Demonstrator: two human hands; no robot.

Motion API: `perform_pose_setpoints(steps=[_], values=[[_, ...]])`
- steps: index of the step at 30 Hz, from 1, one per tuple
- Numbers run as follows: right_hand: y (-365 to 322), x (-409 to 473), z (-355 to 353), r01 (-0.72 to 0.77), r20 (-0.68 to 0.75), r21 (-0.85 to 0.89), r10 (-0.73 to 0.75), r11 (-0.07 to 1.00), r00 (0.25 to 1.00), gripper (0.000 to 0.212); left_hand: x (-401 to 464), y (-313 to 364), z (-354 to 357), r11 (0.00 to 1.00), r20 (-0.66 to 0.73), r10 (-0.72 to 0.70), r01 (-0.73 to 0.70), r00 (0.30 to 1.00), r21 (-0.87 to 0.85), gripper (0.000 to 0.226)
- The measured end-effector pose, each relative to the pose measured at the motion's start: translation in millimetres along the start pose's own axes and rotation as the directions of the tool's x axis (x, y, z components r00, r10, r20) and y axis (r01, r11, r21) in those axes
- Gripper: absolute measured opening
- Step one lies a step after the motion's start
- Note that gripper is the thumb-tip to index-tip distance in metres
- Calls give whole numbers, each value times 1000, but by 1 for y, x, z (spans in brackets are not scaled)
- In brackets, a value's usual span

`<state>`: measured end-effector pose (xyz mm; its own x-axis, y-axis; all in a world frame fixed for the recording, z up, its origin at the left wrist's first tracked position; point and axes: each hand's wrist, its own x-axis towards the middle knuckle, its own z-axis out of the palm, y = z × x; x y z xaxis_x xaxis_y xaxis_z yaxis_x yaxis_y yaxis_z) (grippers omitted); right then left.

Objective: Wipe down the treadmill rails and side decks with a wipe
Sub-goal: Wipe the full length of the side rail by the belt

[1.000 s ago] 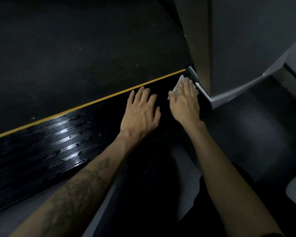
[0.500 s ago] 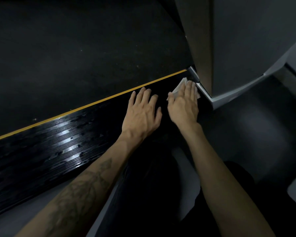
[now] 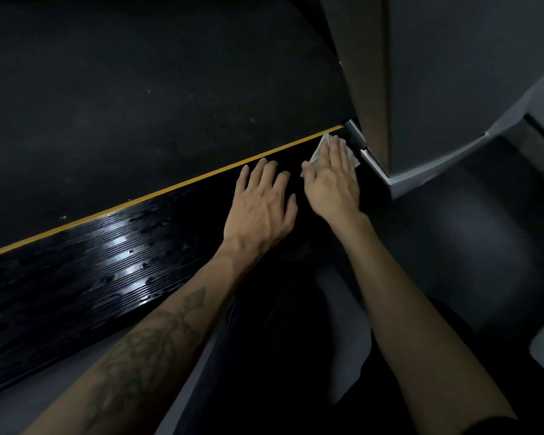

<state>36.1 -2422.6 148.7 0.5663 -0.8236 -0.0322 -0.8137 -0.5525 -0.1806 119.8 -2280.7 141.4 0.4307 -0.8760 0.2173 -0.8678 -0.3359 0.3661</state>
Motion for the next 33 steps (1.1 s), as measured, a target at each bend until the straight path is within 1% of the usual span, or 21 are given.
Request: perform_pose_setpoints(steps=[4, 6, 9, 11, 14, 17, 21, 23, 25, 28, 29, 31, 33], values=[[7, 7, -4, -40, 2, 14, 40, 999, 999, 69, 0, 0, 0, 1000, -1, 0, 0, 1000, 4, 48], [-1, -8, 3, -17, -37, -11, 16, 1000, 999, 68, 0, 0, 1, 1000, -10, 1, -1, 1000, 8, 47], [-5, -11, 6, 42, -42, -31, -43, 999, 998, 68, 1, -1, 2, 1000, -12, 3, -2, 1000, 13, 46], [-1, 5, 0, 21, -35, -22, -22, 1000, 999, 68, 1, -1, 3, 1000, -11, 2, -2, 1000, 11, 47], [5, 20, -6, -50, -18, 7, 50, 999, 999, 66, 1, -1, 2, 1000, -12, -2, 2, 1000, 15, 46], [3, 13, -3, -49, -34, 40, 50, 998, 998, 62, 2, -1, 2, 1000, -16, -3, 3, 1000, 20, 45], [2, 4, -2, -3, -183, 17, 6, 1000, 983, 54, 2, -1, 3, 1000, -8, -7, 7, 1000, 23, 46], [1, 0, -2, 36, -229, 15, -31, 999, 973, 48, 3, -1, 3, 1000, -6, -4, 4, 1000, 22, 46], [0, -6, 0, 69, -262, 30, -59, 997, 963, 48, 2, -1, 3, 1000, -3, -2, 2, 1000, 21, 46], [-1, -17, 5, 127, -368, 38, -104, 991, 924, 51, 2, -1, 4, 1000, -3, -7, 7, 1000, 15, 46], [-2, -20, 5, 133, -379, 38, -109, 990, 919, 51, 2, -1, 4, 1000, 0, -7, 7, 1000, 13, 47], [-5, -24, 6, 133, -329, 4, -125, 991, 936, 52, 2, -1, 4, 1000, 4, -6, 6, 1000, 10, 46], [-9, -28, 5, 120, -223, -95, -139, 988, 965, 55, 2, -1, 4, 1000, 1, -6, 6, 1000, 2, 45]])
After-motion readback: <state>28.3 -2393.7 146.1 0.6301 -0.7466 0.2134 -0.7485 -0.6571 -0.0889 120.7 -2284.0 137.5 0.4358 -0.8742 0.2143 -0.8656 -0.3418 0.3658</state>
